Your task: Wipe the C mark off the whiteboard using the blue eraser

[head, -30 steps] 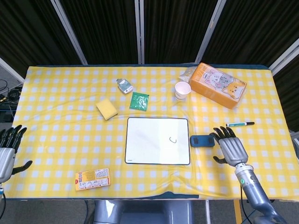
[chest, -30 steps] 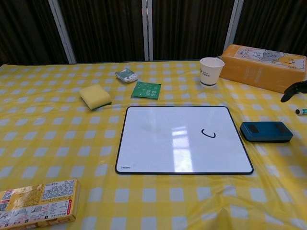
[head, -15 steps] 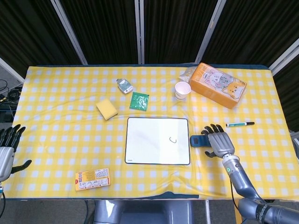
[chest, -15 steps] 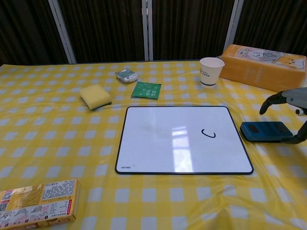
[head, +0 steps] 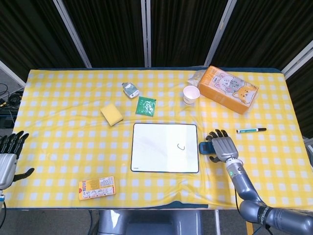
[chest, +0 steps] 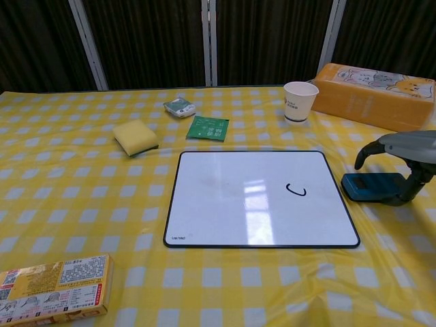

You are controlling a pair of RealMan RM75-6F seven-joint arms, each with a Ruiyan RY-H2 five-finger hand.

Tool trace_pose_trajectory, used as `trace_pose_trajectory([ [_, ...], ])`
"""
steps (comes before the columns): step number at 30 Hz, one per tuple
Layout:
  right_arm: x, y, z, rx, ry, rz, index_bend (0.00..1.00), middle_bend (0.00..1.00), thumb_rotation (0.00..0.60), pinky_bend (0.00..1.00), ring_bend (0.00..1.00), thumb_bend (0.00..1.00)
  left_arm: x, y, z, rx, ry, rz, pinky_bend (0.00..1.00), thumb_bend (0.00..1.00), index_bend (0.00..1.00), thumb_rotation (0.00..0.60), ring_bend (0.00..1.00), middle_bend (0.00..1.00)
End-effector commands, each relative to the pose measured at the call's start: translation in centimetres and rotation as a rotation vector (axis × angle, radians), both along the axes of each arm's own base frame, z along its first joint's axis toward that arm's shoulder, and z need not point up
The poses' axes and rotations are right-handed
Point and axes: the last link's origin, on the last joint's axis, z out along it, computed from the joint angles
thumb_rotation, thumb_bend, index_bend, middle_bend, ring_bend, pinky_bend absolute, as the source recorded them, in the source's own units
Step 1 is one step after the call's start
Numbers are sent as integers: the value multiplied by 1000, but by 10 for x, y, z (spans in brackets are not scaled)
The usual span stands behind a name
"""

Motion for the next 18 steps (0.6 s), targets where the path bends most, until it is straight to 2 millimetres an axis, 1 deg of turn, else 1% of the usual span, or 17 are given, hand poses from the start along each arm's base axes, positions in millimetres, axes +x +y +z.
trace_pose_trajectory([
  [1, 0, -2, -2, 4, 11, -8, 302, 156, 600, 90, 0, 173, 0, 0, 0, -1, 0, 0, 0, 152, 0, 600, 0, 0],
  [7, -2, -4, -7, 8, 14, -29, 337, 189, 600, 115, 13, 183, 0, 1, -1, -6, -2, 0, 0, 151, 0, 600, 0, 0],
  [9, -1, -5, -11, -5, 14, -19, 370, 220, 600, 143, 43, 197, 0, 1, -1, -4, -5, -1, 0, 152, 0, 600, 0, 0],
  [11, 0, -7, -11, -27, 12, -4, 436, 287, 600, 205, 115, 222, 0, 2, -1, -4, -6, -1, 0, 152, 0, 600, 0, 0],
  [12, 1, -7, -11, -39, 9, 4, 489, 345, 600, 266, 182, 240, 0, 2, -2, -4, -7, -2, 0, 152, 0, 600, 0, 0],
  [14, 5, -8, -12, -81, -25, 26, 674, 551, 600, 505, 444, 297, 0, 2, -2, -4, -9, -3, 0, 152, 0, 600, 0, 0],
  [16, 8, -8, -11, -117, -61, 53, 759, 645, 600, 627, 575, 325, 0, 2, -1, -1, -12, -5, 0, 152, 0, 600, 0, 0],
  [17, 9, -8, -10, -128, -71, 67, 801, 693, 600, 704, 656, 340, 0, 2, -1, 0, -12, -5, 0, 153, 0, 600, 0, 0],
  [18, 11, -8, -8, -146, -93, 85, 819, 716, 600, 742, 695, 345, 0, 2, -1, 2, -13, -6, 0, 152, 0, 600, 0, 0],
])
